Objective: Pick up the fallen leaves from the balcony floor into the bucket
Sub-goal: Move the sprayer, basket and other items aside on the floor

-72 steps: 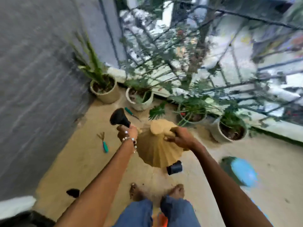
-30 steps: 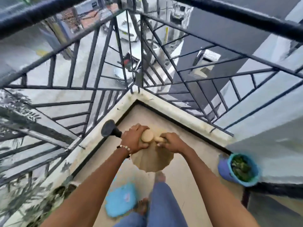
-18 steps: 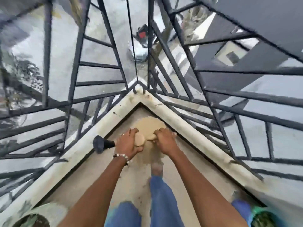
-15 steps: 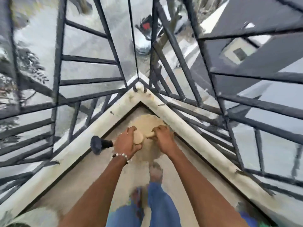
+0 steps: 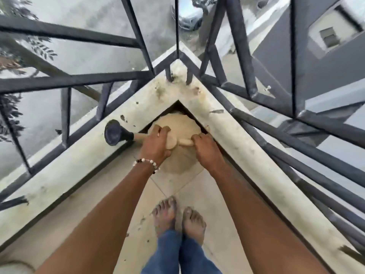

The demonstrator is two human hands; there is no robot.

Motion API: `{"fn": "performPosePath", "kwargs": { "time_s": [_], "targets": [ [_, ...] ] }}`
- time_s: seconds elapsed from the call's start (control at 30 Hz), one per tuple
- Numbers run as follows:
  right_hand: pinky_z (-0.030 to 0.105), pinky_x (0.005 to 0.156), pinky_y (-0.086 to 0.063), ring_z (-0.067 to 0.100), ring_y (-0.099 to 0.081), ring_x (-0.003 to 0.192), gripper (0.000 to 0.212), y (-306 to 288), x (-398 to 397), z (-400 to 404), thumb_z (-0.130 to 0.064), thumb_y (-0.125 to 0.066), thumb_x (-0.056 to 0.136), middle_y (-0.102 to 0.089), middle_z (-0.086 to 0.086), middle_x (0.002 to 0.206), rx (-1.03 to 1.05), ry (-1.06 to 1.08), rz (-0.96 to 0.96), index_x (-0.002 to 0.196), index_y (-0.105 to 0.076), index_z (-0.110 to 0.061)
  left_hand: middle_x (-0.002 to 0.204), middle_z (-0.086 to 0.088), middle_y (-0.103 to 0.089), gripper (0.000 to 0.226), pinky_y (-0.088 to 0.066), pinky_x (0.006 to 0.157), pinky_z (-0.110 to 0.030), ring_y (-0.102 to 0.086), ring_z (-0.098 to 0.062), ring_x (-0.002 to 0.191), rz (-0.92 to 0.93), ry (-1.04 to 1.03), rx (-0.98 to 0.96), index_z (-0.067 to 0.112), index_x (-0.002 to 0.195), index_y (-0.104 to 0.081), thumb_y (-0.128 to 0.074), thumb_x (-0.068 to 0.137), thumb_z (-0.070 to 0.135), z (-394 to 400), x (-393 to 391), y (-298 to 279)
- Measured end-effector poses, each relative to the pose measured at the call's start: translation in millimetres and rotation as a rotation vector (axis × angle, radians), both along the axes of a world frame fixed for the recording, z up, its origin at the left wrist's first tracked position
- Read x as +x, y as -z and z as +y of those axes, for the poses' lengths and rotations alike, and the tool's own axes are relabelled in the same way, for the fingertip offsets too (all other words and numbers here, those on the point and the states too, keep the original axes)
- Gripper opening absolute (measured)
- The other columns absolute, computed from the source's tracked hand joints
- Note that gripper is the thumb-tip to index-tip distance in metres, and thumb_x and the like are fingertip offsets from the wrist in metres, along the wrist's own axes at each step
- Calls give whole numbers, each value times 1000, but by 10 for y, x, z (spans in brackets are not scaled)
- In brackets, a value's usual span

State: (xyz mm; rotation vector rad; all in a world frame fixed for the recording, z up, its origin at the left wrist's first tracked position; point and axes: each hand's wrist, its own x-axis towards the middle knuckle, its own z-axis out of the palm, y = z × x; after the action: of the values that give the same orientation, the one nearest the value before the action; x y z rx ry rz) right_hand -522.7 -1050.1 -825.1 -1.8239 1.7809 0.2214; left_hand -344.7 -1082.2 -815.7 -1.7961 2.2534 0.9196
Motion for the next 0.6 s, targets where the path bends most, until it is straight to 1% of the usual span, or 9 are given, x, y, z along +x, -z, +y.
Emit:
{"fn": "performPosePath", "kwargs": {
  "time_s": [0.07,0.13,0.2,0.3,0.37,0.47,0.53,0.6],
  "targets": [
    [44,85,-45,36,-50,106,31,103,-6,12,2,-40,90,-57,18,114,-27,22,-12,117,-55,-3,132,-15,-40,74,-48,85,-42,-57,-37,102,13,15,13,11,137,-45,-79,72,15,-7,-8,92],
    [44,80,-46,38,-51,104,32,178,-23,20,5,-40,88,-57,20,111,-52,52,-9,115,-56,-1,131,-14,-42,75,-51,81,-48,-58,-38,99,35,31,14,11,135,-46,-81,69,11,-10,-39,154],
    [45,79,-47,39,-51,103,33,222,-55,42,7,-42,87,-58,19,110,-75,78,-10,114,-57,-1,130,-14,-43,74,-52,78,-50,-58,-39,99,43,23,5,11,134,-47,-81,68,9,-9,-82,187],
    [45,78,-46,40,-50,103,32,165,-36,67,5,-42,88,-58,20,111,-74,92,-10,115,-57,-2,133,-14,-41,75,-49,84,-51,-56,-40,105,30,-45,22,12,137,-46,-80,70,8,28,-110,170],
    [45,81,-47,41,-50,104,35,61,-9,69,5,-43,86,-57,21,113,-49,104,-41,117,-57,-2,138,-14,-38,78,-48,90,-47,-53,-38,113,44,-85,71,14,141,-42,-79,73,8,42,-135,93],
    [44,86,-48,41,-54,103,39,-304,55,119,3,-48,83,-60,19,112,6,91,-125,119,-60,-5,144,-14,-35,81,-43,99,-41,-46,-33,125,82,-135,128,13,146,-36,-77,76,10,140,-94,-281],
    [44,85,-50,38,-58,102,36,-599,104,194,-1,-49,82,-64,17,109,18,96,-182,115,-63,-7,143,-14,-38,74,-42,100,-39,-48,-32,123,116,-170,148,11,144,-39,-75,79,11,246,-41,-579],
    [43,85,-51,35,-61,100,33,-1064,175,257,-4,-50,82,-67,15,105,8,93,-234,110,-66,-7,139,-14,-42,64,-45,97,-40,-52,-33,117,169,-246,153,11,139,-45,-73,82,12,369,52,-1045]
  ]
}}
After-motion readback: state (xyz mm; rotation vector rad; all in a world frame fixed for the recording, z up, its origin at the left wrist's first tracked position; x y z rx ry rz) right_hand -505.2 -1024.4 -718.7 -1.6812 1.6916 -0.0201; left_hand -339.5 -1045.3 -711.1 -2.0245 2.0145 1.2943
